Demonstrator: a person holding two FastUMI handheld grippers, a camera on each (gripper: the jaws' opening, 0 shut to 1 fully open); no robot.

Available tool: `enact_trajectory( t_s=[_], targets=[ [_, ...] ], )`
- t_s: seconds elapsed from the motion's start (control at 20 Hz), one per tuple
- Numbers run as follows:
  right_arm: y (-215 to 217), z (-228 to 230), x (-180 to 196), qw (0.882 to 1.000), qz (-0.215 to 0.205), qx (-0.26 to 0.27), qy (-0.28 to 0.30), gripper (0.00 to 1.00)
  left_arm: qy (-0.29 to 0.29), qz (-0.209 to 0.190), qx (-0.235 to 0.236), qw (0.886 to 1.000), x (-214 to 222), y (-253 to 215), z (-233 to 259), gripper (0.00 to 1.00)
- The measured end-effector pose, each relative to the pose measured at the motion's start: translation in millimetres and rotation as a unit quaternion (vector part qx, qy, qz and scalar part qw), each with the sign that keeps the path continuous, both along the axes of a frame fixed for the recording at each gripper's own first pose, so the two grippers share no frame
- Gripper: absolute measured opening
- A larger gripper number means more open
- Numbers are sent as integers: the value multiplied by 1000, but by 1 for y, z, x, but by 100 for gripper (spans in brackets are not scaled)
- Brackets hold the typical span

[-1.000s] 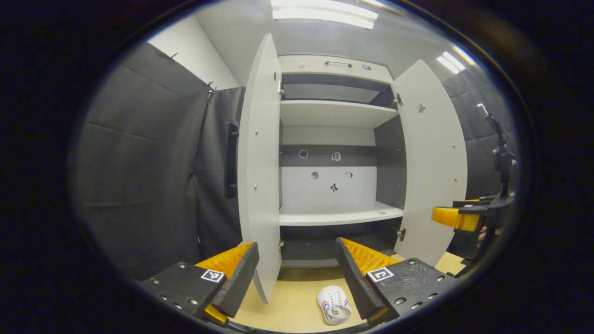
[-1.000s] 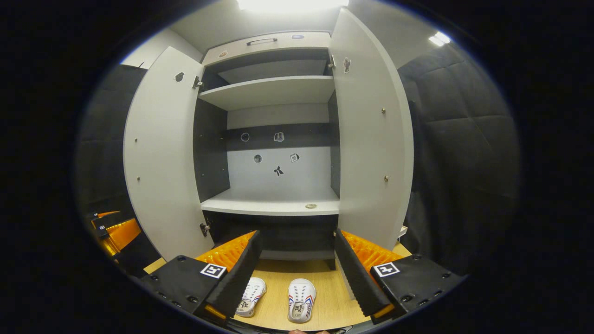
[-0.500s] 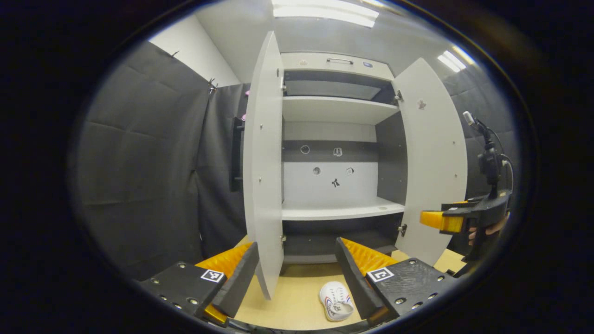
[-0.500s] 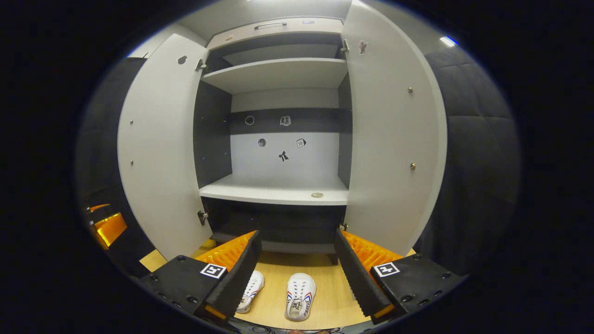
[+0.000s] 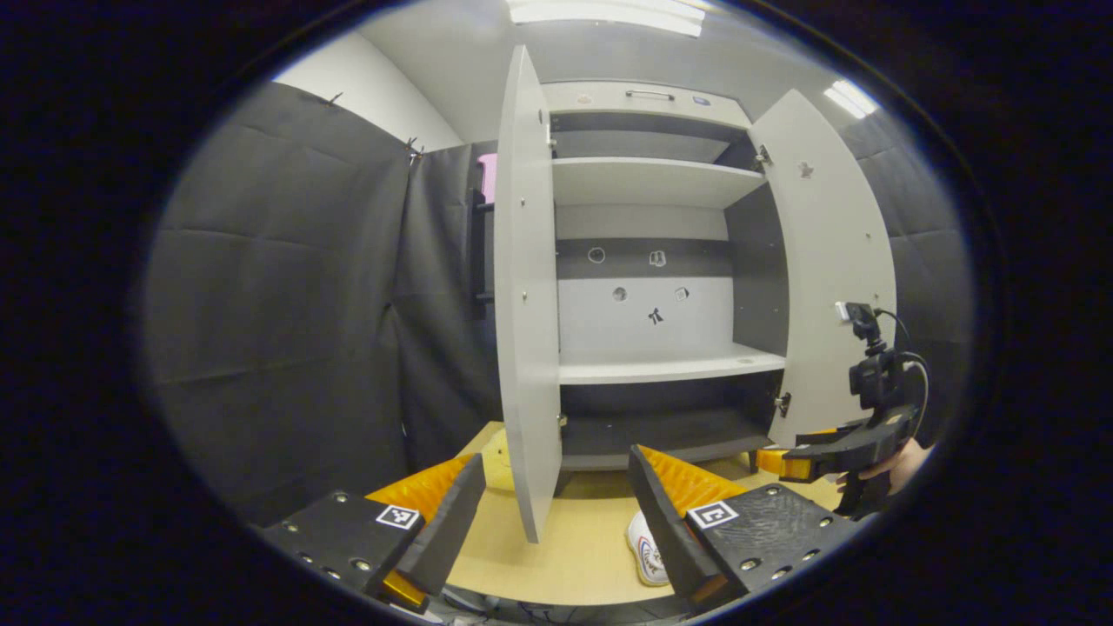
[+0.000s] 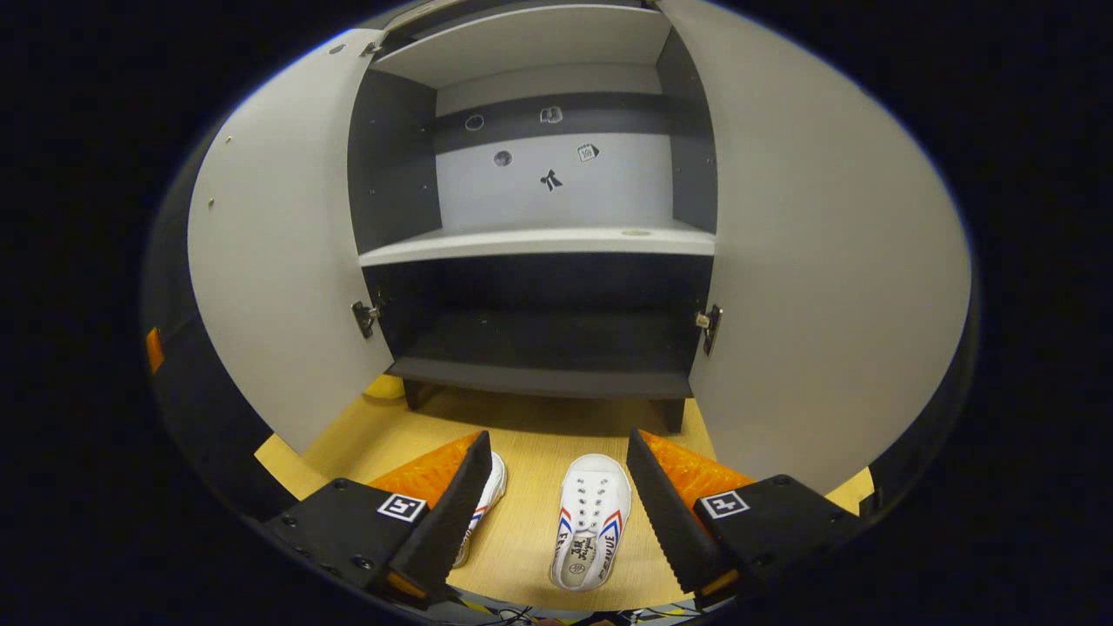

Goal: Grab one shoe with the right hand and put it into the shoe cabinet, grab the other shoe with the left hand and put it into the shoe cabinet; then close the right door with the right hand and the left door with the left hand.

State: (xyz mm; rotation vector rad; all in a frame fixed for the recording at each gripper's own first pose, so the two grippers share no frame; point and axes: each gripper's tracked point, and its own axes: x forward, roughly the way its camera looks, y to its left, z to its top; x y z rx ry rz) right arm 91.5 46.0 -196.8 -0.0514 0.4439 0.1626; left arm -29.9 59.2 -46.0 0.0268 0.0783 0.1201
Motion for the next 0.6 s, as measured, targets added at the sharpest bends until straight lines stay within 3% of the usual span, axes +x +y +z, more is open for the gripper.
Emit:
enact_trajectory(
  t_s=[0.3, 0.55, 0.6],
  targets=[
    [9, -89, 18, 992, 36, -35, 116, 98, 22, 21, -36, 999, -4, 4, -18, 95],
    [-1, -148, 25, 981, 27, -86, 173, 98, 33, 33, -30, 998, -8, 7, -23, 95],
    [-9, -158, 22, 976, 15, -107, 191, 94, 35, 34, -30, 998, -9, 7, -25, 94]
  ],
)
